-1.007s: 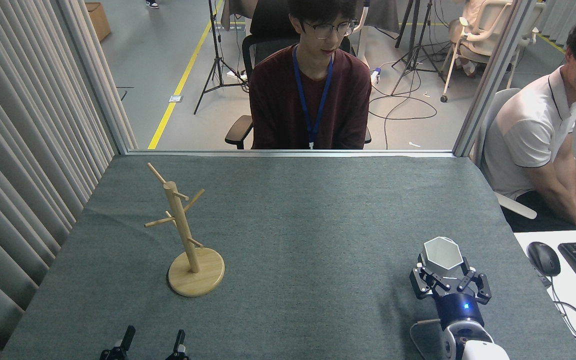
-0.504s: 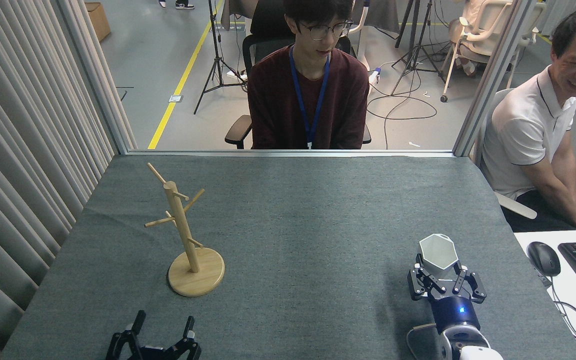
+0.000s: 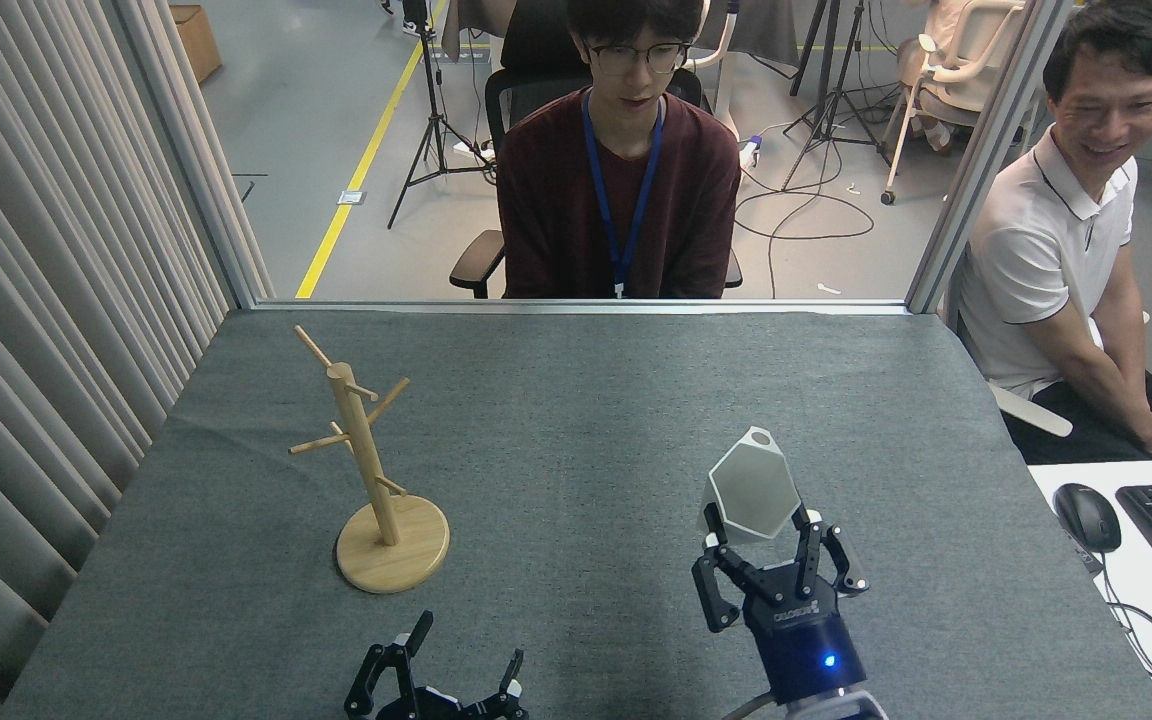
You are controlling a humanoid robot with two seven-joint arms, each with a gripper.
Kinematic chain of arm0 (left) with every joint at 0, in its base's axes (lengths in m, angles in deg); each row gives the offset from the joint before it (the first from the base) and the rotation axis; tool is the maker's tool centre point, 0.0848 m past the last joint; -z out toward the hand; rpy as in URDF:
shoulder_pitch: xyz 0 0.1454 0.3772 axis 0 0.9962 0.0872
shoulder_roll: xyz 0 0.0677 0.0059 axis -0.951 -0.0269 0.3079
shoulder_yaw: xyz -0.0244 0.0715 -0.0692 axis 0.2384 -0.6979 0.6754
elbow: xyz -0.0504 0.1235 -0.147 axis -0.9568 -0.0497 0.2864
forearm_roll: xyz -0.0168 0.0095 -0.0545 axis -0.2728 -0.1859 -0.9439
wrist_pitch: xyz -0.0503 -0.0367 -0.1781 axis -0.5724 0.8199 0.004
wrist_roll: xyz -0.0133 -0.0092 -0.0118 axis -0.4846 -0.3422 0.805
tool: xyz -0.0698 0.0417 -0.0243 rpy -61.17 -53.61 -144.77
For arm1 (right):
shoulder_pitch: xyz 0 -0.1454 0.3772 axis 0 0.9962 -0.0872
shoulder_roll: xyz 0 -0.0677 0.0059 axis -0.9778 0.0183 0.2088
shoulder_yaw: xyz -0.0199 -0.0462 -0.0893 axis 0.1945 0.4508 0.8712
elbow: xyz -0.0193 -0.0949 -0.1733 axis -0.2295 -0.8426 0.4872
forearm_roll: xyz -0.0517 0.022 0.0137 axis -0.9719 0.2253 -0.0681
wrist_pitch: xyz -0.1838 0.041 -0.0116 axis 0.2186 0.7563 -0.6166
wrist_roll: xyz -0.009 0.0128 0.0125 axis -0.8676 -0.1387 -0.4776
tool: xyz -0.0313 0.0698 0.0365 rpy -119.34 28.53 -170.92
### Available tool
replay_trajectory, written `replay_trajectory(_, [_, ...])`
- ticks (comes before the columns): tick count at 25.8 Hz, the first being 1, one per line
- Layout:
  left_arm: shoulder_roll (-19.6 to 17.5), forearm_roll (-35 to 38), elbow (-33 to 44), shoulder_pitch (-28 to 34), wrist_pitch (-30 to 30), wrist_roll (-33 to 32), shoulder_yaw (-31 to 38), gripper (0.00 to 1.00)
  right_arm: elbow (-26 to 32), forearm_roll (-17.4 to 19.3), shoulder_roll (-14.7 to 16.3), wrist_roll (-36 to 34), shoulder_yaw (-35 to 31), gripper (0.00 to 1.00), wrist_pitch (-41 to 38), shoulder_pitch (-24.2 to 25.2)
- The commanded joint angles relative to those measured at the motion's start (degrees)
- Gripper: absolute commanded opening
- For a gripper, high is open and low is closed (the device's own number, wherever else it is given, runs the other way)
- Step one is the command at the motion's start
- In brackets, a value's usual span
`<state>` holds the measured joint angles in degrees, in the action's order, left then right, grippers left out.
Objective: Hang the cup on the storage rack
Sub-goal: 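Lift the cup with the right gripper and carry it toward the left gripper, then grasp the cup with the left gripper and release it from the right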
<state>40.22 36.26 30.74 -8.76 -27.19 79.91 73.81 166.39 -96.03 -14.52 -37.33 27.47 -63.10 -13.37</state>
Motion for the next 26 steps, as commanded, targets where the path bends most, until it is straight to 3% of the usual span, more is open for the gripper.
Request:
replay_trajectory(1, [0.8, 0.7, -0.5, -0.4, -0.1, -0.1, -1.5, 1.00, 5.3, 0.0, -3.0, -0.1, 2.1, 0.59, -0.2, 4.3])
replay_trajectory(5, [2.4, 2.0, -1.2, -0.9, -0.1, -0.1, -2.0, 1.00, 6.5, -0.2, -4.3, 0.0, 5.8, 0.59, -0.1, 5.9])
replay_trajectory(10, [3.4, 2.9, -1.3, -1.8, -0.3, -0.2, -2.7, 1.00, 6.7, -7.8, -8.0, 0.0, 11.0, 0.59, 0.1, 7.9])
replay_trajectory(13, [3.4, 3.0, -1.3, -2.0, -0.4, -0.4, -2.9, 1.00, 6.1, -9.7, -9.9, 0.1, 13.8, 0.59, 0.5, 8.1])
replay_trajectory(26, [3.6, 3.0, -1.3, -2.8, -0.9, -0.5, -2.8, 1.00, 5.5, -12.5, -10.0, 0.1, 15.9, 0.59, 1.4, 10.3])
